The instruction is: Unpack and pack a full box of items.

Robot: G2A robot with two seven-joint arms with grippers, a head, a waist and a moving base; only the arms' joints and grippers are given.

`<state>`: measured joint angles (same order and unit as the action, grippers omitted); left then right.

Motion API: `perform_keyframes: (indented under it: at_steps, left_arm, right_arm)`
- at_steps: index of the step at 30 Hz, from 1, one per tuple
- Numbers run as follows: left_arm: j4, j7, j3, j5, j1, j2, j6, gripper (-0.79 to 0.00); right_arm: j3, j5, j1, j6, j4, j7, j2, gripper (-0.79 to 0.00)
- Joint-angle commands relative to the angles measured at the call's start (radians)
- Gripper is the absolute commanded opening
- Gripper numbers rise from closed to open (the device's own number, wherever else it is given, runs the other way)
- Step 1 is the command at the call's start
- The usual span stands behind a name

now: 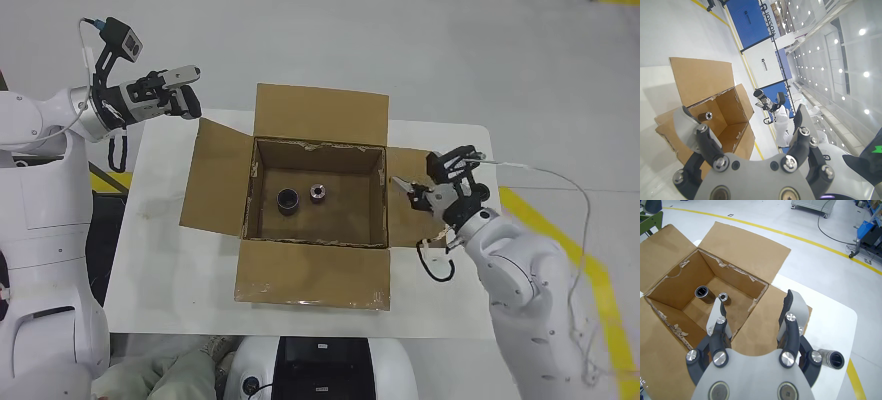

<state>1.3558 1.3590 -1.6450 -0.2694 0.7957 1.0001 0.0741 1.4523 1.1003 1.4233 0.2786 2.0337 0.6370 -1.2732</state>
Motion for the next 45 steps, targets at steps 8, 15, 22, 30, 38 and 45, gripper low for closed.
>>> perform_keyframes:
  at_steps: [8, 15, 22, 30, 38, 45]
  left_arm:
    - [0.0, 0.0, 0.0, 0.0, 0.0, 0.0, 0.0, 0.0]
    - [0.0, 0.0, 0.0, 0.0, 0.0, 0.0, 0.0, 0.0]
    - [0.0, 0.0, 0.0, 0.0, 0.0, 0.0, 0.0, 0.0]
    - [0.0, 0.0, 0.0, 0.0, 0.0, 0.0, 0.0, 0.0]
    - [0.0, 0.0, 0.0, 0.0, 0.0, 0.0, 0.0, 0.0]
    - [0.0, 0.0, 0.0, 0.0, 0.0, 0.0, 0.0, 0.0]
  right_arm:
    - [0.134, -0.056, 0.052, -0.033, -0.05, -0.012, 0.014, -0.188]
    - [0.206, -0.096, 0.081, -0.052, -0.109, -0.02, 0.022, -0.197]
    - [0.237, -0.099, 0.073, -0.076, -0.184, -0.016, 0.029, -0.203]
    - [0.244, -0.096, 0.06, -0.09, -0.228, -0.024, 0.035, -0.212]
    - [0.244, -0.096, 0.06, -0.09, -0.228, -0.024, 0.035, -0.212]
    - [0.244, -0.096, 0.06, -0.09, -0.228, -0.024, 0.035, -0.145]
